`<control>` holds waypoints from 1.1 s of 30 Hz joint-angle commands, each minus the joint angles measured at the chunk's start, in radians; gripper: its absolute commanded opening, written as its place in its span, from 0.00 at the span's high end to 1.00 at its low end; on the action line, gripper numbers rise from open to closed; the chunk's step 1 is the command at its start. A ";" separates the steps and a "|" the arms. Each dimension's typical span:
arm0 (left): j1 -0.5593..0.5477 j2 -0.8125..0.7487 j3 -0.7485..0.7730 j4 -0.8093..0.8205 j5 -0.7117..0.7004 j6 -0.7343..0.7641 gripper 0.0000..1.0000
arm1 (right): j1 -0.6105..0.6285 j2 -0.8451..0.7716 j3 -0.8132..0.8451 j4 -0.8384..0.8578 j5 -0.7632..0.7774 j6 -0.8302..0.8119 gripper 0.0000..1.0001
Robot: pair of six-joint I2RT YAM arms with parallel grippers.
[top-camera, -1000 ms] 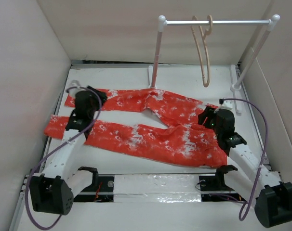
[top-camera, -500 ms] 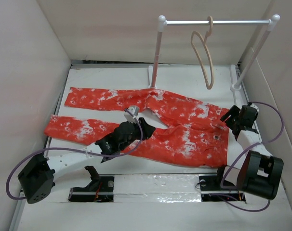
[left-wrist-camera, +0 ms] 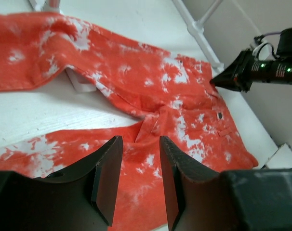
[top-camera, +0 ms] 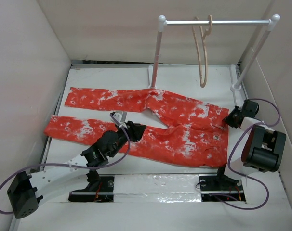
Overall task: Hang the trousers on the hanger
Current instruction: Flatten out the trousers at the center of the board.
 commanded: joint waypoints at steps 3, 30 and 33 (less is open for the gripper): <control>0.001 -0.082 -0.022 -0.014 -0.101 0.013 0.65 | -0.003 0.021 0.112 -0.062 -0.018 -0.016 1.00; 0.272 0.018 0.004 -0.259 -0.183 -0.224 0.48 | 0.309 -0.049 0.334 -0.116 0.292 -0.009 0.19; 0.291 -0.042 -0.027 -0.398 -0.302 -0.327 0.53 | 0.457 -0.241 0.206 -0.024 0.304 0.008 0.39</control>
